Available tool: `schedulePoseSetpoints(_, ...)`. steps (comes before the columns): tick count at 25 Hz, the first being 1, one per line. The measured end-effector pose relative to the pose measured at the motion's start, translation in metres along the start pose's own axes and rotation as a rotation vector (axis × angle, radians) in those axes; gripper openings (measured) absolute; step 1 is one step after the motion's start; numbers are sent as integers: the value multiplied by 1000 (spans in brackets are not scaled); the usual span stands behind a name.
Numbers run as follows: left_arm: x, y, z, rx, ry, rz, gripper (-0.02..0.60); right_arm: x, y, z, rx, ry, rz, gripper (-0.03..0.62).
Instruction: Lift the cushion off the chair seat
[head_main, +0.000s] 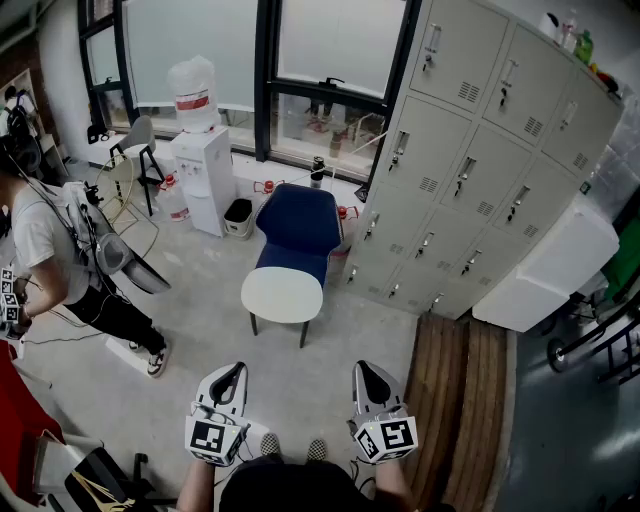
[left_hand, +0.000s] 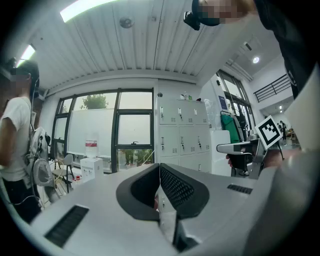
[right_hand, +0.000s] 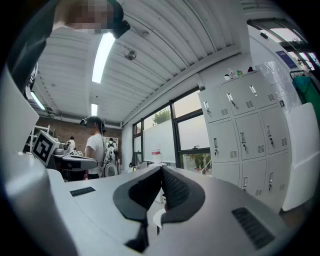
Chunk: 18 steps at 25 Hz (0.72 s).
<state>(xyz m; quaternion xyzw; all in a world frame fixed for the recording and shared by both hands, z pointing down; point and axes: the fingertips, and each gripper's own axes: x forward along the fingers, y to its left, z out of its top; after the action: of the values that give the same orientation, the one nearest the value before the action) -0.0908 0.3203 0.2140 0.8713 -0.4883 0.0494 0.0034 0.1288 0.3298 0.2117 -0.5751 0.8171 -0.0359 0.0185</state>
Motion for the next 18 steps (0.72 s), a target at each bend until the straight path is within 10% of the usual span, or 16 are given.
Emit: schedulePoseSetpoints(18, -4, 20, -4, -9, -8, -10, 18, 15, 20, -4, 38, -6, 13, 28)
